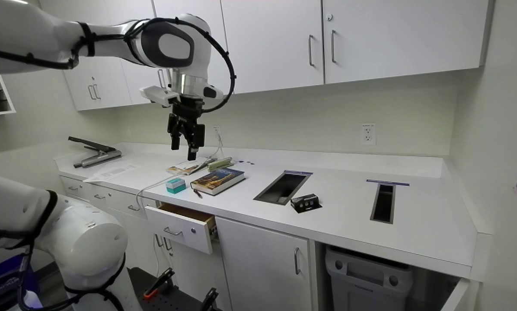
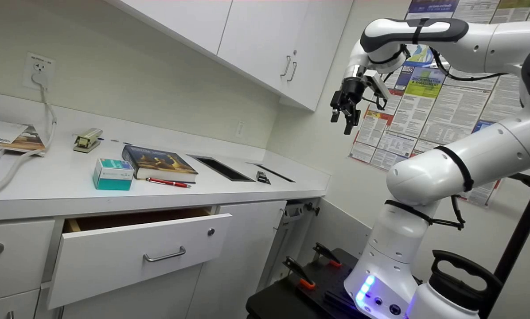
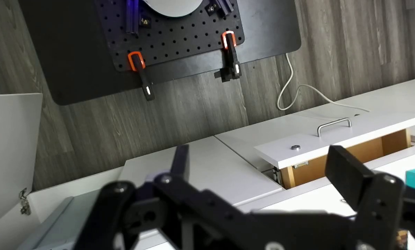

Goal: Open the top right cupboard door

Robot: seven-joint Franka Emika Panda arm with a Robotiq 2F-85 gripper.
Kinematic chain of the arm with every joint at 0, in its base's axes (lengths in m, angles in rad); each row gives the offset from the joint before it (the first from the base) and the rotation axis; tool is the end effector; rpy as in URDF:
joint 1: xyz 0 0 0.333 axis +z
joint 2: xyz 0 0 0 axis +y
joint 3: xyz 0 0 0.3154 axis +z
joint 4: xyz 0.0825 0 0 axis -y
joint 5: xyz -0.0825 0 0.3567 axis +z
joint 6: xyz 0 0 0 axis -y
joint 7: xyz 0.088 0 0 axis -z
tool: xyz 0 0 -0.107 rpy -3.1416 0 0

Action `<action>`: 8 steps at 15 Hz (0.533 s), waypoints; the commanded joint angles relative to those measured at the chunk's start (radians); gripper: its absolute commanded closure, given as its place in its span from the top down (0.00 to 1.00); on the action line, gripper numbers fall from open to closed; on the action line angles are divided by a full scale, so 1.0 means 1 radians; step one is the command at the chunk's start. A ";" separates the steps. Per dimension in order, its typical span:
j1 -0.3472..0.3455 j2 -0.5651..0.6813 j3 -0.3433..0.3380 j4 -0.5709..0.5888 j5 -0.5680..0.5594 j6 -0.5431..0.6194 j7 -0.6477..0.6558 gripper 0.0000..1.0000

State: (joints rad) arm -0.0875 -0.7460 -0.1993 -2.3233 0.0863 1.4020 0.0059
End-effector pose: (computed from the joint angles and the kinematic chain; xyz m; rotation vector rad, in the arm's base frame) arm 0.2614 -0.0858 0.5770 -2.8748 0.3196 0.2304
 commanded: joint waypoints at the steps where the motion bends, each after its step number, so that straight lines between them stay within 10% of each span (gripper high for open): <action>1: -0.025 0.005 0.016 0.003 0.009 -0.004 -0.014 1.00; 8: -0.030 0.028 -0.008 0.043 -0.004 0.042 -0.047 1.00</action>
State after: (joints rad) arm -0.0927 -0.7428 -0.1993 -2.3222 0.0850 1.4123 0.0017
